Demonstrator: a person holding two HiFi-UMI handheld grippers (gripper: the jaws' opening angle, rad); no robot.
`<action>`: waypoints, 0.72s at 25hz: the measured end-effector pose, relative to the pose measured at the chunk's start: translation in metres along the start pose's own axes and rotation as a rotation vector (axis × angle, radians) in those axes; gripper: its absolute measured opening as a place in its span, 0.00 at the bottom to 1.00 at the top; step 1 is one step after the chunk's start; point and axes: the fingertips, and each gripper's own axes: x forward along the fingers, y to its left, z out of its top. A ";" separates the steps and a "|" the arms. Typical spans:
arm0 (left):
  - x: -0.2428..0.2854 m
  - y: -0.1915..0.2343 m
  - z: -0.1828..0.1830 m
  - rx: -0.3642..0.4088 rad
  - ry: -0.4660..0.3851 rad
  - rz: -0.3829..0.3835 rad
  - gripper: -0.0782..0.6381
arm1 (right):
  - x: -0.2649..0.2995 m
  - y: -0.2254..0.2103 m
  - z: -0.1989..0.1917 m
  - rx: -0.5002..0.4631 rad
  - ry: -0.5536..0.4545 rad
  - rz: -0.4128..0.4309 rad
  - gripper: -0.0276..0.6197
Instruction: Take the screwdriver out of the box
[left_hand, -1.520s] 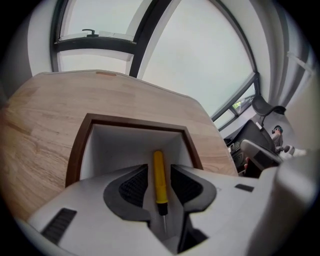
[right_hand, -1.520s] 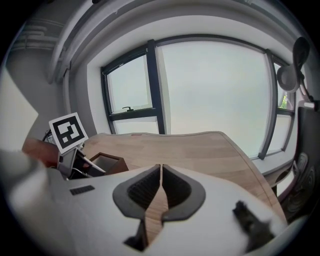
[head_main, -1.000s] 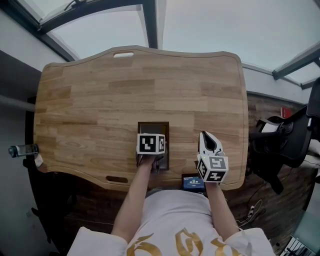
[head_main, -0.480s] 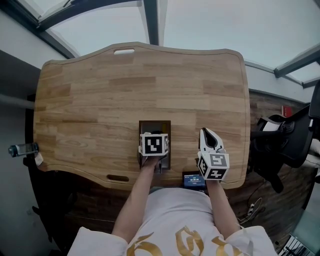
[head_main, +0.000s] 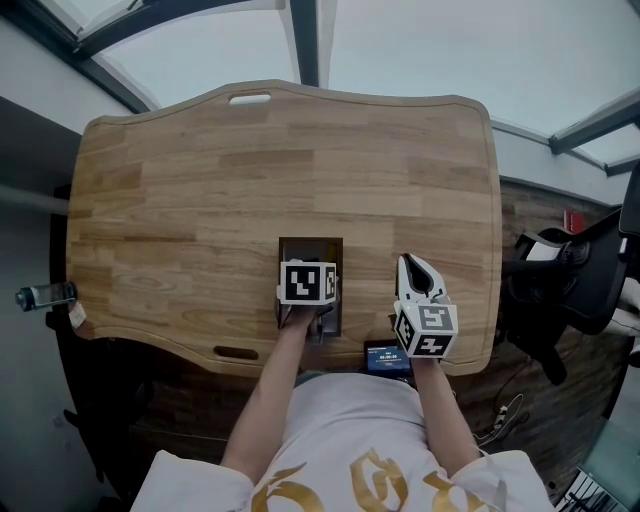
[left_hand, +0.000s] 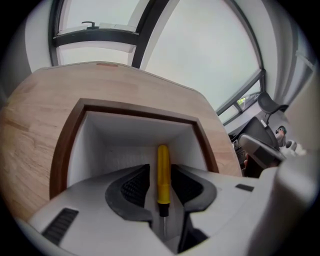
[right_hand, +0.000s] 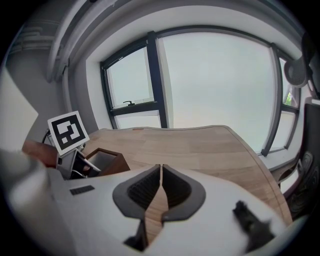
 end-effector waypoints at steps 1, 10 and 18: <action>0.003 0.001 -0.002 0.004 0.009 0.006 0.30 | 0.001 0.000 0.000 0.001 -0.001 0.000 0.09; -0.002 0.006 0.003 0.004 -0.020 0.047 0.25 | 0.001 0.000 0.001 0.003 0.003 0.001 0.09; 0.011 0.003 -0.005 0.024 0.037 0.019 0.27 | 0.002 0.004 -0.003 0.026 0.007 0.024 0.09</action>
